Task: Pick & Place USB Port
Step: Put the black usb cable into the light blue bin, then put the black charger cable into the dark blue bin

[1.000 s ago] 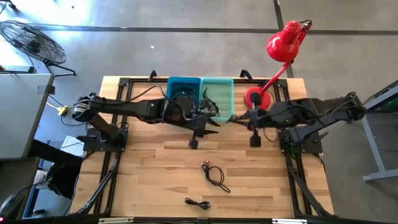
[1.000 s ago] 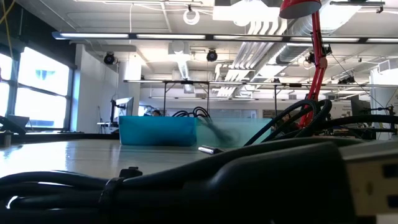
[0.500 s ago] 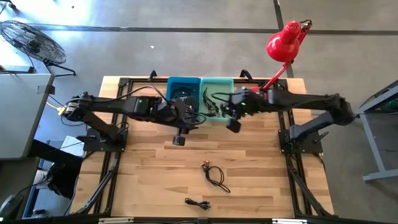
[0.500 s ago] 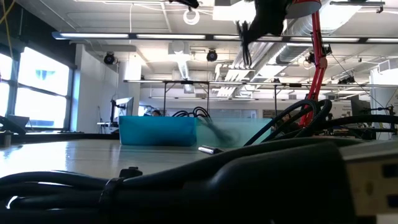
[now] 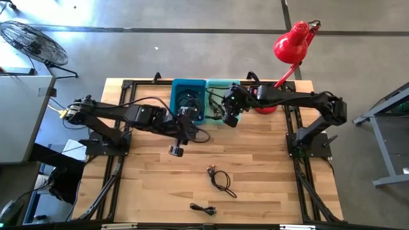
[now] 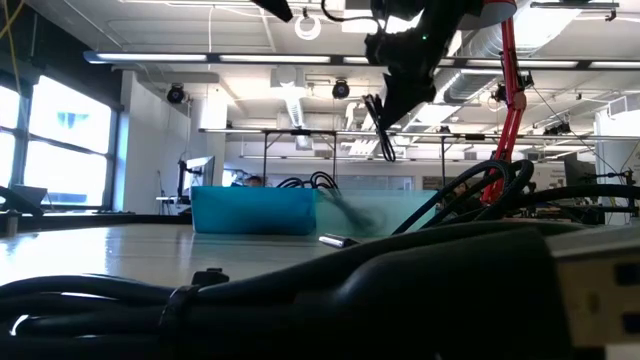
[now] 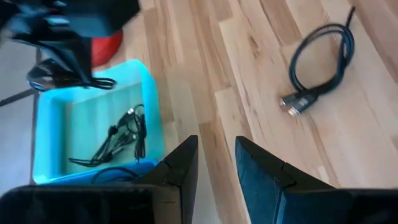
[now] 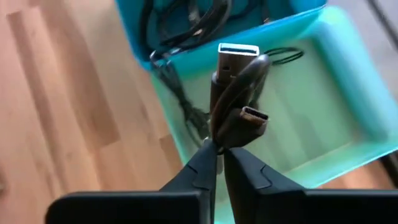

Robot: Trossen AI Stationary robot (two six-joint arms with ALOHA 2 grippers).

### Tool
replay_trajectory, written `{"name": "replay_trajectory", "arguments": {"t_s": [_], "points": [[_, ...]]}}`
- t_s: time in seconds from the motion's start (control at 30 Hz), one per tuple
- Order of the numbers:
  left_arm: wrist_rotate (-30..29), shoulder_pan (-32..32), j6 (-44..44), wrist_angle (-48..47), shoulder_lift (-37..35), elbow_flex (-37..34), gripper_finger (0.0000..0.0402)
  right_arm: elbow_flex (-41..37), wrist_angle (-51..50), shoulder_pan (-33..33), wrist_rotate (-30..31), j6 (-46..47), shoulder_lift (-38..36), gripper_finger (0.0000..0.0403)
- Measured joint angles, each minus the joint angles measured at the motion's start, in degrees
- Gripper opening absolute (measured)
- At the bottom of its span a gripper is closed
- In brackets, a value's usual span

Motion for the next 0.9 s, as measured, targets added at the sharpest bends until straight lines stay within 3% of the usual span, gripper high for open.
{"name": "replay_trajectory", "arguments": {"t_s": [0.57, 0.77, 0.9], "points": [[1.41, -0.39, -0.02, -1.50, 0.02, 0.00, 0.0103, 0.00, -1.64, 1.49, 8.08, -6.47, -1.17, 0.0103], [5.40, -0.36, 3.03, -0.44, 0.05, 0.00, 0.0103, -0.02, -4.01, 5.55, 10.39, -6.23, -9.61, 0.0103], [8.72, -0.30, 6.77, 2.21, 1.29, -0.05, 0.0103, -0.02, -4.69, 9.45, 8.32, -3.91, -19.02, 0.0099]]}}
